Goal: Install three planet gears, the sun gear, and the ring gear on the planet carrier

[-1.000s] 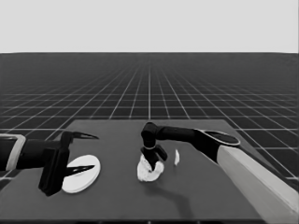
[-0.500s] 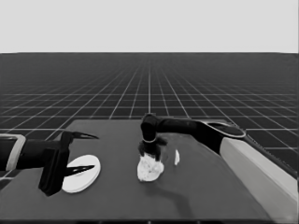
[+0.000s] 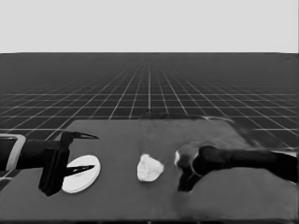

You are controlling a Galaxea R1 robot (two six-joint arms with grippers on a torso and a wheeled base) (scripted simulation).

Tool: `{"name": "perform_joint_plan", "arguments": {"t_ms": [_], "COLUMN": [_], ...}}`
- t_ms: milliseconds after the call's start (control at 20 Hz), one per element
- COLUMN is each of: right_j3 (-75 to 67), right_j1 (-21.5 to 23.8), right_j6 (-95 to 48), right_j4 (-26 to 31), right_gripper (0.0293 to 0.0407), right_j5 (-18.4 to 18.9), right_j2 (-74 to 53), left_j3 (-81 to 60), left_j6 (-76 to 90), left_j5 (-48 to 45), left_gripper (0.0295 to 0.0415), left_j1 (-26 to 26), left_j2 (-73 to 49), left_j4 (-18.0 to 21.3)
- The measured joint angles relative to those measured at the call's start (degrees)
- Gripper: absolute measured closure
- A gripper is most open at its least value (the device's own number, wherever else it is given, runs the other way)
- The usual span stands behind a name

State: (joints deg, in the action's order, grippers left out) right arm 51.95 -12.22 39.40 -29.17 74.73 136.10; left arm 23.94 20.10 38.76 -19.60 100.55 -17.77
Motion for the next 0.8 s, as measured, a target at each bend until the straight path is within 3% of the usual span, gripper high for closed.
{"name": "perform_joint_plan", "arguments": {"t_ms": [50,150,400,450,500,550,600,700,800], "right_j3": [-12.1,-23.7,-29.4,-29.6,-29.7,-29.7,-29.7,-29.8,-29.8], "right_j1": [-3.7,-6.7,-8.0,-8.1,-8.1,-8.1,-8.1,-8.1,-8.1], "right_j6": [-8.8,-17.0,-21.0,-21.1,-21.2,-21.2,-21.3,-21.3,-21.3], "right_j4": [-4.4,-8.6,-10.6,-10.7,-10.7,-10.8,-10.8,-10.8,-10.8], "right_gripper": [0.0311,0.0315,0.0315,0.0315,0.0315,0.0315,0.0315,0.0315,0.0315], "right_j5": [-2.9,-5.6,-7.0,-7.0,-7.1,-7.1,-7.1,-7.1,-7.1], "right_j2": [-15.3,-28.7,-34.9,-35.1,-35.2,-35.2,-35.3,-35.3,-35.3], "left_j3": [0.0,0.0,0.0,5.9,15.6,26.2,34.7,44.8,49.1], "left_j6": [0.0,0.0,0.0,-27.7,-50.3,-59.8,-63.6,-65.7,-65.9], "left_j5": [0.0,0.0,0.0,19.0,35.6,41.7,43.7,45.2,45.9], "left_gripper": [0.0326,0.0326,0.0326,0.0306,0.0299,0.0311,0.0319,0.0325,0.0326], "left_j1": [0.0,0.0,0.0,9.9,13.1,14.1,14.8,15.6,15.9], "left_j2": [0.0,0.0,0.0,-2.3,4.2,10.5,14.3,18.4,20.1], "left_j4": [0.0,0.0,0.0,-16.8,-12.4,-3.1,3.3,9.7,11.9]}}
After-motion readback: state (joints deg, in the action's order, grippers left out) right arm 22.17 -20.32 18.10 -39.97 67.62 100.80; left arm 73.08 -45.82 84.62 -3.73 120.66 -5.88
